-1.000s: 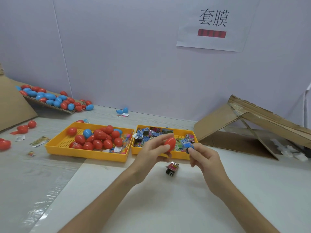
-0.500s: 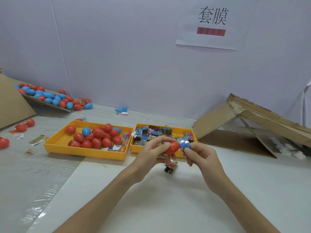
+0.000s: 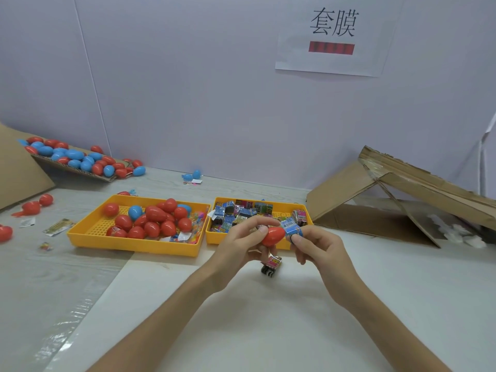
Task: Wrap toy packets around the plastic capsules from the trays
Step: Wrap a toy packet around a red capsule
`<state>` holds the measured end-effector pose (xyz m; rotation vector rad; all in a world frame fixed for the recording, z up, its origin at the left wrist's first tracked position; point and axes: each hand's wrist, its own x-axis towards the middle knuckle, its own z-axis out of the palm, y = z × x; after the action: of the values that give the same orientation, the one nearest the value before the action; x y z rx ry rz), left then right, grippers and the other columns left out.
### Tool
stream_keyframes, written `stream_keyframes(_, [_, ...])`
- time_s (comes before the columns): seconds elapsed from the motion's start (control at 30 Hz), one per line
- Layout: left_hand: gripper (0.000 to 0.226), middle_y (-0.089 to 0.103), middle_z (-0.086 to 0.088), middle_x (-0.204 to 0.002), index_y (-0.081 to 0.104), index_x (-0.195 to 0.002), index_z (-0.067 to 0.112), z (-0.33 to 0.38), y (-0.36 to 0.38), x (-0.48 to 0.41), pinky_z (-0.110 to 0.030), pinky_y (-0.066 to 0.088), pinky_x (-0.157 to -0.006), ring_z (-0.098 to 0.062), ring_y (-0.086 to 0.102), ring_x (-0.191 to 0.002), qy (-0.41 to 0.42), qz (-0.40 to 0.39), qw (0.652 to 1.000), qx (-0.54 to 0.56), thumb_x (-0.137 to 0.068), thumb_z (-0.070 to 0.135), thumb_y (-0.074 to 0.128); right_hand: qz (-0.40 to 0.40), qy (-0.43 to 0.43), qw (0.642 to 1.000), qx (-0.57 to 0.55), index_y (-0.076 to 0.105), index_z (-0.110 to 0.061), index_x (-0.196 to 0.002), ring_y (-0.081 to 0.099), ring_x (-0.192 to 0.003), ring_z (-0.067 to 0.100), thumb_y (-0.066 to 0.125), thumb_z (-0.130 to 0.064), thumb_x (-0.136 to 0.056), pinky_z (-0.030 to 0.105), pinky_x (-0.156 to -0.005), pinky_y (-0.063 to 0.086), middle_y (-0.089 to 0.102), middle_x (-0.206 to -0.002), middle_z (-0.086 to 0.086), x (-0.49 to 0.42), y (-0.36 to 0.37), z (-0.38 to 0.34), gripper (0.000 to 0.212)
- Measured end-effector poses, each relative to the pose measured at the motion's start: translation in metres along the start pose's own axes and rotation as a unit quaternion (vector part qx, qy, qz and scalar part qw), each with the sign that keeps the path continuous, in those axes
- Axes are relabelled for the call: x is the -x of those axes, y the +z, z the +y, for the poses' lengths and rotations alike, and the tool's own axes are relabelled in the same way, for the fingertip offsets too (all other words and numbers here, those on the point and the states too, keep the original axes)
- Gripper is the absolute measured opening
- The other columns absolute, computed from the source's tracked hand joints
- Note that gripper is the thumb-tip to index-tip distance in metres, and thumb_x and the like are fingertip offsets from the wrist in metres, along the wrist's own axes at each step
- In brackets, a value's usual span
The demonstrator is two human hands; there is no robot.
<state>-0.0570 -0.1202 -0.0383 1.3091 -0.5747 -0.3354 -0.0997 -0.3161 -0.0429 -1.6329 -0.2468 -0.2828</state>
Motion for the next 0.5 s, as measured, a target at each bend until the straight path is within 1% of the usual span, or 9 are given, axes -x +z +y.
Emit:
stream_keyframes(0.03, [0.023, 0.062, -0.016, -0.088, 0.066, -0.118, 0.013, -0.0008, 0.0003, 0.0, -0.031, 0.055, -0.07, -0.023, 0.061, -0.073, -0.002, -0.002, 1.0, -0.001, -0.105, 0.014, 0.047, -0.007, 0.003, 1.0, -0.001, 0.072, -0.009, -0.083, 0.051, -0.062, 0.018, 0.074, -0.028, -0.086, 0.025, -0.059, 0.044, 0.058, -0.069, 0.012, 0.0002, 0.0009, -0.0002, 0.019])
stream_keyframes(0.1, [0.022, 0.063, -0.014, -0.087, 0.067, -0.118, 0.017, -0.0015, 0.0008, 0.0, -0.031, 0.056, -0.07, -0.023, 0.062, -0.075, -0.004, -0.006, 1.0, -0.002, -0.104, 0.017, 0.051, -0.02, 0.008, 1.0, 0.003, 0.072, -0.011, -0.081, 0.051, -0.062, 0.017, 0.068, -0.028, -0.085, 0.024, -0.059, 0.045, 0.06, -0.069, 0.008, 0.0009, 0.0026, -0.0008, 0.017])
stream_keyframes(0.17, [0.025, 0.064, -0.014, -0.087, 0.069, -0.121, 0.021, -0.0007, 0.0007, 0.0004, -0.03, 0.055, -0.07, -0.022, 0.062, -0.076, -0.003, -0.011, 1.0, 0.004, -0.1, 0.024, 0.055, -0.029, 0.012, 0.999, 0.007, 0.073, -0.015, -0.079, 0.052, -0.062, 0.016, 0.067, -0.028, -0.085, 0.025, -0.06, 0.046, 0.061, -0.069, 0.006, 0.0015, 0.0042, -0.0017, 0.016])
stream_keyframes(0.23, [0.03, 0.065, -0.012, -0.09, 0.071, -0.122, 0.026, 0.0004, 0.0005, 0.001, -0.029, 0.055, -0.07, -0.021, 0.062, -0.075, -0.003, -0.015, 1.0, 0.006, -0.096, 0.028, 0.055, -0.033, 0.016, 0.999, 0.01, 0.073, -0.017, -0.078, 0.052, -0.063, 0.017, 0.066, -0.029, -0.085, 0.026, -0.06, 0.046, 0.061, -0.071, 0.008, 0.002, 0.0046, -0.002, 0.016])
stream_keyframes(0.27, [0.029, 0.066, -0.012, -0.091, 0.072, -0.121, 0.026, 0.0003, 0.0002, 0.001, -0.028, 0.055, -0.07, -0.021, 0.062, -0.075, -0.002, -0.016, 1.0, 0.005, -0.097, 0.028, 0.056, -0.034, 0.018, 0.999, 0.011, 0.073, -0.016, -0.078, 0.052, -0.063, 0.018, 0.066, -0.029, -0.085, 0.027, -0.061, 0.046, 0.061, -0.071, 0.01, 0.0021, 0.0046, -0.0019, 0.016])
stream_keyframes(0.37, [0.026, 0.068, -0.008, -0.089, 0.072, -0.119, 0.018, -0.0007, -0.0004, 0.0011, -0.028, 0.055, -0.069, -0.019, 0.061, -0.071, 0.004, -0.014, 1.0, 0.005, -0.102, 0.021, 0.053, -0.035, 0.022, 0.999, 0.014, 0.073, -0.012, -0.081, 0.052, -0.064, 0.019, 0.067, -0.03, -0.085, 0.027, -0.06, 0.045, 0.061, -0.071, 0.012, 0.0018, 0.0043, -0.0007, 0.019])
stream_keyframes(0.43, [0.027, 0.069, -0.005, -0.086, 0.07, -0.12, 0.013, -0.0011, -0.0002, 0.0011, -0.027, 0.054, -0.068, -0.017, 0.063, -0.071, 0.003, -0.01, 1.0, 0.001, -0.102, 0.019, 0.05, -0.036, 0.02, 0.999, 0.015, 0.073, -0.012, -0.081, 0.052, -0.063, 0.019, 0.067, -0.029, -0.085, 0.027, -0.06, 0.045, 0.061, -0.071, 0.012, 0.0018, 0.0044, -0.0004, 0.018])
stream_keyframes(0.5, [0.027, 0.07, -0.005, -0.085, 0.068, -0.121, 0.011, -0.0017, -0.0003, 0.0013, -0.027, 0.054, -0.068, -0.017, 0.064, -0.071, 0.004, -0.007, 1.0, -0.008, -0.103, 0.019, 0.05, -0.038, 0.019, 0.999, 0.014, 0.074, -0.014, -0.081, 0.053, -0.063, 0.019, 0.068, -0.029, -0.085, 0.026, -0.06, 0.046, 0.061, -0.071, 0.011, 0.0019, 0.0045, -0.0002, 0.017])
